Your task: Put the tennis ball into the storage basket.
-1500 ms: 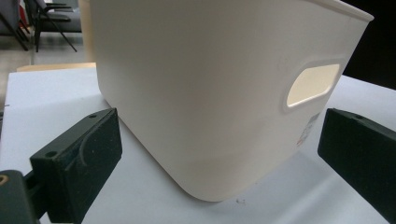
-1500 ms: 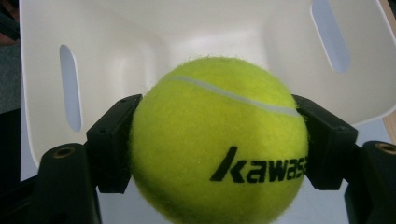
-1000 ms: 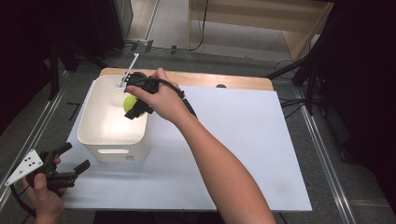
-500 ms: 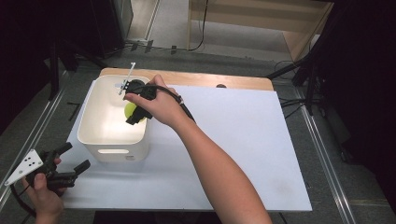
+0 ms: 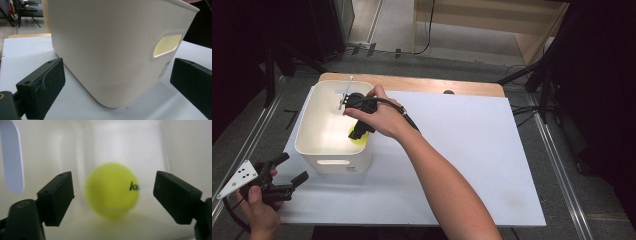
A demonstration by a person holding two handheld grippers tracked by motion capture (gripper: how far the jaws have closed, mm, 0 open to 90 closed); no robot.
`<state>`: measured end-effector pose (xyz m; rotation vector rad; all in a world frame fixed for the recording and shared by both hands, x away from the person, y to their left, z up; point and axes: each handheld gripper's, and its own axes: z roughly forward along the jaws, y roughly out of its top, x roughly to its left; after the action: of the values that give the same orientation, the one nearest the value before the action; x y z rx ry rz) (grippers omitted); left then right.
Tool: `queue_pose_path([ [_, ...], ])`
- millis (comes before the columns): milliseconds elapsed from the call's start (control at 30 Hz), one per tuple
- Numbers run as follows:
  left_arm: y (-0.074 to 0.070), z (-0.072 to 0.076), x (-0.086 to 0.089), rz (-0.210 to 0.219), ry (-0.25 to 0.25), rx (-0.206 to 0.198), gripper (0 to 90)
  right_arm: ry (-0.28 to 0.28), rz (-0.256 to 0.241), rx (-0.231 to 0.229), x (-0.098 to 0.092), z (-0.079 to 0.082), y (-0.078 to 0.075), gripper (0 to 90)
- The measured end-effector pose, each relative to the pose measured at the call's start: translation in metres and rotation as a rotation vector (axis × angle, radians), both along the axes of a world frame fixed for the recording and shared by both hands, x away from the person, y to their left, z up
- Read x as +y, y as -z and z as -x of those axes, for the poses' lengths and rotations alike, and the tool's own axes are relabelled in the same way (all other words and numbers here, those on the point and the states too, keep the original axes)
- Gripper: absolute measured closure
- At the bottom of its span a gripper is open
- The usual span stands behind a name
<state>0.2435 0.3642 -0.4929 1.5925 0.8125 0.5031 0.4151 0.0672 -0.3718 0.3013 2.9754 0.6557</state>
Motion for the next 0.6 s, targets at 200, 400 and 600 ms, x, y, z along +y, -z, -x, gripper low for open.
queue_pose_path([
  [200,0.0,0.0,0.0,-0.003,0.001,-0.001,0.0,0.008,-0.028,-0.004,-0.007,0.001,-0.004,9.9],
  [400,0.0,0.0,-0.001,-0.006,-0.001,-0.003,0.0,0.035,-0.085,-0.021,-0.019,0.005,-0.012,7.3],
  [600,0.0,0.0,-0.001,-0.008,0.0,-0.003,0.0,0.04,-0.155,-0.023,-0.035,0.007,-0.021,0.0],
])
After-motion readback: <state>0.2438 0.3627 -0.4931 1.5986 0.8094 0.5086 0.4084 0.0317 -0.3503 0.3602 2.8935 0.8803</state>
